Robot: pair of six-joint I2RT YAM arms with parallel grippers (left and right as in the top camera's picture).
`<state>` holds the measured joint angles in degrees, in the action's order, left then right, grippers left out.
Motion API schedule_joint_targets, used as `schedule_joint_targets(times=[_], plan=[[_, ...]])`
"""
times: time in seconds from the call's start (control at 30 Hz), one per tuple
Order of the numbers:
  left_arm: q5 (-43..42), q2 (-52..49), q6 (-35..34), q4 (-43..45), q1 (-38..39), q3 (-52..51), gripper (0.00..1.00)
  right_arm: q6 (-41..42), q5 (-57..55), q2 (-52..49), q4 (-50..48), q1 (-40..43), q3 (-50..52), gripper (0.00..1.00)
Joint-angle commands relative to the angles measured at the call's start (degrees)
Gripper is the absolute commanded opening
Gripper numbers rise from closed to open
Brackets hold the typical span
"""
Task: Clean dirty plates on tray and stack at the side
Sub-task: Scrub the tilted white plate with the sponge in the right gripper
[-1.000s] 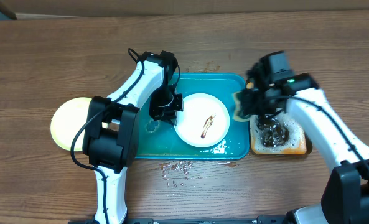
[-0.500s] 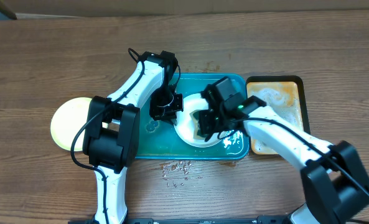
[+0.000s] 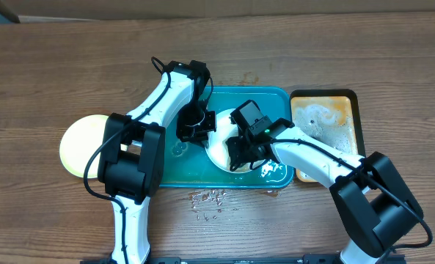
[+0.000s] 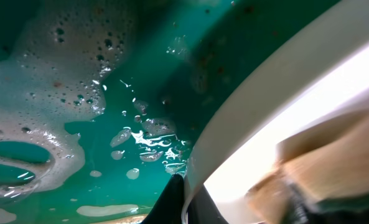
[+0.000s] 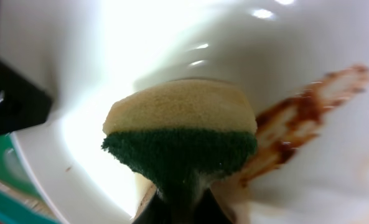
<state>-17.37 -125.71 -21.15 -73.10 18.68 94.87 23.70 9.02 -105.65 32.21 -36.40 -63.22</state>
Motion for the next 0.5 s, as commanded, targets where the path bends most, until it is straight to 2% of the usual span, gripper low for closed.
schedule_joint_targets(times=[0.0, 0.13, 0.47], plan=[[2.40, -0.50, -1.36, -1.09, 0.15, 0.11, 0.04, 1.31, -12.44, -0.52, -0.07, 1.11, 0.28, 0.04], [3.41, -0.50, -1.33, -1.75, 0.15, 0.11, 0.04, 1.81, -17.75, -0.50, -0.55, 2.27, 0.24, 0.04], [3.39, -0.50, -1.36, -1.70, 0.17, 0.11, 0.04, -6.75, -12.48, 3.98, 0.39, 2.62, -5.66, 0.04]])
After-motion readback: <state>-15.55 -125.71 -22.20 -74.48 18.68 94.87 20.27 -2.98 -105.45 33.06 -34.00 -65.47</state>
